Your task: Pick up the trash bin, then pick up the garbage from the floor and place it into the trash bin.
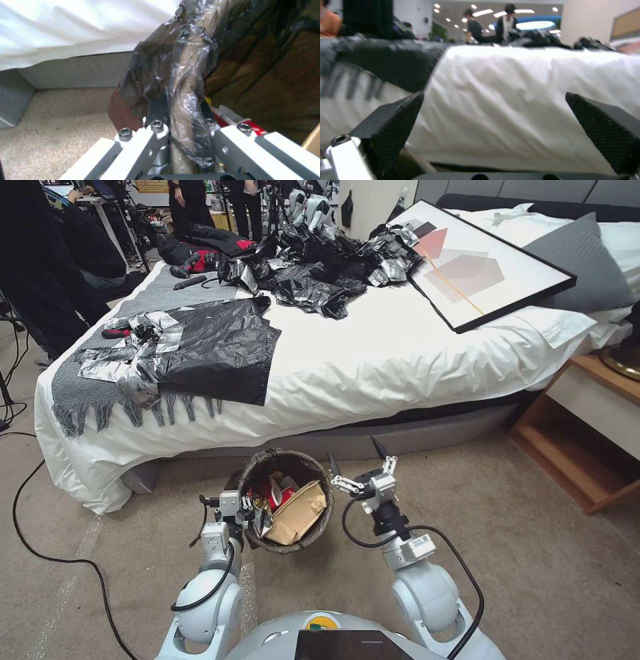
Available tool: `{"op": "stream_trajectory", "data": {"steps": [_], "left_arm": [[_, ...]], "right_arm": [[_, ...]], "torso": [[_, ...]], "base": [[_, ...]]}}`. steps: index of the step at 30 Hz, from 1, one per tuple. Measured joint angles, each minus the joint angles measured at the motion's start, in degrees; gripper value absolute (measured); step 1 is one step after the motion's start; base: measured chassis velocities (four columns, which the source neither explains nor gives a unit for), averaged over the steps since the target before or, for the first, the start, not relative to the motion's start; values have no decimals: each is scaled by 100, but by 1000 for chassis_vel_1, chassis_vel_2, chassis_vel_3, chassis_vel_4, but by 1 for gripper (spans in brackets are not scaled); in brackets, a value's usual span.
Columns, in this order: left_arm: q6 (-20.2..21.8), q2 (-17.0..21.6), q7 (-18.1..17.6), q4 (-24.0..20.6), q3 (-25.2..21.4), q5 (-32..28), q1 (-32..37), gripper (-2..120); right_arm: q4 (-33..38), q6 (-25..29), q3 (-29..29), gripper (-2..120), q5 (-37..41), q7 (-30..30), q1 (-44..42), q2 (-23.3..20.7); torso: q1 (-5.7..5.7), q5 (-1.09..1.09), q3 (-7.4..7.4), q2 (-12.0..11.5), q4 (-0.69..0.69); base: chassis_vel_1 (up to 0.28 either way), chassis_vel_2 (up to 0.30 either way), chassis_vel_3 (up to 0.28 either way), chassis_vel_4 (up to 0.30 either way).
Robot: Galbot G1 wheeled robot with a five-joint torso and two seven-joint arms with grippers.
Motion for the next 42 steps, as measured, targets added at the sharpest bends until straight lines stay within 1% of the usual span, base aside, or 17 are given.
{"op": "stream_trajectory", "data": {"steps": [1, 3, 4, 5, 6, 7, 8, 9, 10, 12, 13, 15, 16, 18, 26, 42], "left_arm": [[0, 0, 0, 0, 0, 0, 0, 3], [-38, 4, 33, 21, -10, 25, 1, 3], [-56, 9, 42, 26, -24, 31, 2, 3], [-56, 9, 42, 26, -24, 31, 2, 3], [-71, 16, 47, 27, -41, 33, 2, 3], [-90, 26, 55, 27, -67, 33, 2, 3], [-90, 26, 55, 27, -67, 33, 2, 3], [-99, 39, 64, 26, -86, 21, 1, 3], [-105, 46, 70, 23, -87, 9, 1, 3], [-111, 57, 78, 0, -86, -14, 4, 3], [-111, 57, 78, 0, -86, -14, 4, 3], [-115, 69, 80, -7, -102, -29, 16, 3], [-115, 69, 80, -7, -102, -29, 16, 3], [-123, 68, 81, -21, -113, -28, 27, 3], [-158, 50, 80, -24, -121, -13, 39, 3], [-164, 33, 85, -23, -121, -8, 37, 3]], "right_arm": [[0, 0, 0, 100, 0, 0, 0, 0], [327, 10, 147, 100, -165, 125, -145, 39], [616, 7, 274, 100, -311, 298, -300, 87], [616, 7, 274, 100, -311, 298, -300, 87], [867, -2, 423, 100, -477, 490, -469, 137], [1088, 13, 706, 100, -733, 657, -718, 233], [1088, 13, 706, 100, -733, 657, -718, 233], [1174, 93, 1010, 100, -873, 765, -978, 343], [1173, 117, 1117, 100, -874, 813, -1087, 382], [1013, 283, 1443, 100, -809, 881, -1340, 507], [1013, 283, 1443, 100, -809, 881, -1340, 507], [746, 487, 1682, 100, -791, 892, -1431, 600], [746, 487, 1682, 100, -791, 892, -1431, 600], [513, 587, 1800, 100, -782, 892, -1346, 617], [304, 578, 1795, 100, -746, 900, -1122, 636], [288, 518, 1816, 100, -695, 920, -1053, 625]], "torso": [[0, 0, 0, 0, 0], [0, 0, 0, 0, -1], [0, -1, 0, 0, -1], [0, -1, 0, 0, -1], [0, -1, 0, 0, 0], [0, -1, 0, 1, 0], [0, -1, 0, 1, 0], [0, -1, 0, 1, -2], [0, -1, 0, 1, -1], [0, 0, 0, 1, 0], [0, 0, 0, 1, 0], [0, 0, 0, 1, -1], [0, 0, 0, 1, -1], [0, 0, 0, 1, 0], [0, 0, 0, 0, 0], [0, -1, 0, 0, -1]], "base": [[0, 0, 0, 0], [0, 0, 0, 0], [0, 0, 0, 0], [0, 0, 0, 0], [0, 0, 0, 0], [0, 0, 0, 0], [0, 0, 0, 0], [0, 0, 0, 0], [0, 0, 0, 0], [0, 0, 0, 0], [0, 0, 0, 0], [0, 0, 0, 0], [0, 0, 0, 0], [0, 0, 0, 0], [23, 23, 15, 22], [92, 95, 96, 94]]}}
